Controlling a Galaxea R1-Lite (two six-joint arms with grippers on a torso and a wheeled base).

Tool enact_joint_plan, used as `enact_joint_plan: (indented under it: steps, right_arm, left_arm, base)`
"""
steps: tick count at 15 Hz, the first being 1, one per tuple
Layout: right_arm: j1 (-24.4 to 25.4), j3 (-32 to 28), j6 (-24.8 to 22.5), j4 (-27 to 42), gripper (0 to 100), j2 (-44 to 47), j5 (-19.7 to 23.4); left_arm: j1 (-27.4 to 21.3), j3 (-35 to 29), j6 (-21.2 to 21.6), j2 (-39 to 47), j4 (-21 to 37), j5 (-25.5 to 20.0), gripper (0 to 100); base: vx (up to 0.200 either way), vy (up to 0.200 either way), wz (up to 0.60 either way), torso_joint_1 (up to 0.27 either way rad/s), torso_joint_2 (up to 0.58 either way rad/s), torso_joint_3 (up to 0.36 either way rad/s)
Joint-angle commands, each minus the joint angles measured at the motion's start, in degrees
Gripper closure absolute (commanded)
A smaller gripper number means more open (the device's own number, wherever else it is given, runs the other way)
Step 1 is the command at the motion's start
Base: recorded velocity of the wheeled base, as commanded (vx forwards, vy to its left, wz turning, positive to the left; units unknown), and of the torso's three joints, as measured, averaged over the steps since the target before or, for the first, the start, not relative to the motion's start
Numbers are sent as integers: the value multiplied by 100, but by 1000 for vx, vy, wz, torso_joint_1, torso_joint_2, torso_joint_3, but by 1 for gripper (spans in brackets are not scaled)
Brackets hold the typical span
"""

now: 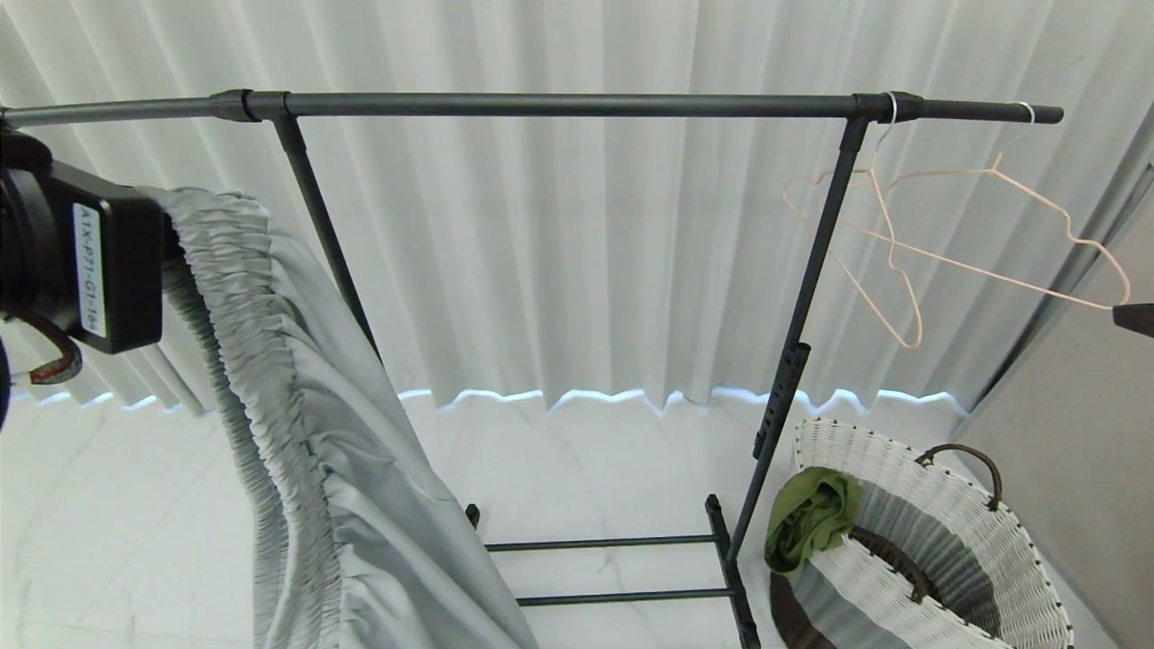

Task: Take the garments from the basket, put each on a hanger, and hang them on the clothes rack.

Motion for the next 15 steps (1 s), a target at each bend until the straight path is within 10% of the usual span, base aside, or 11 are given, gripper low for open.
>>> enact_joint_plan:
  steps: [1, 9, 15]
  right_arm:
    - [3, 8, -1, 3, 0, 20, -3]
    - [3, 298, -54, -295, 0, 11, -21]
    - [-76, 307, -63, -295, 0, 20, -12]
  left_arm:
    - [1, 4, -1, -1, 7, 4, 100]
    - [10, 22, -1, -1, -2, 12, 100]
    - [1, 22, -1, -1, 7, 12, 100]
  base:
    - [0, 0, 0, 217, -486, -266]
    - [0, 0, 0, 29, -63, -36]
    - [0, -200, 0, 4, 3, 2]
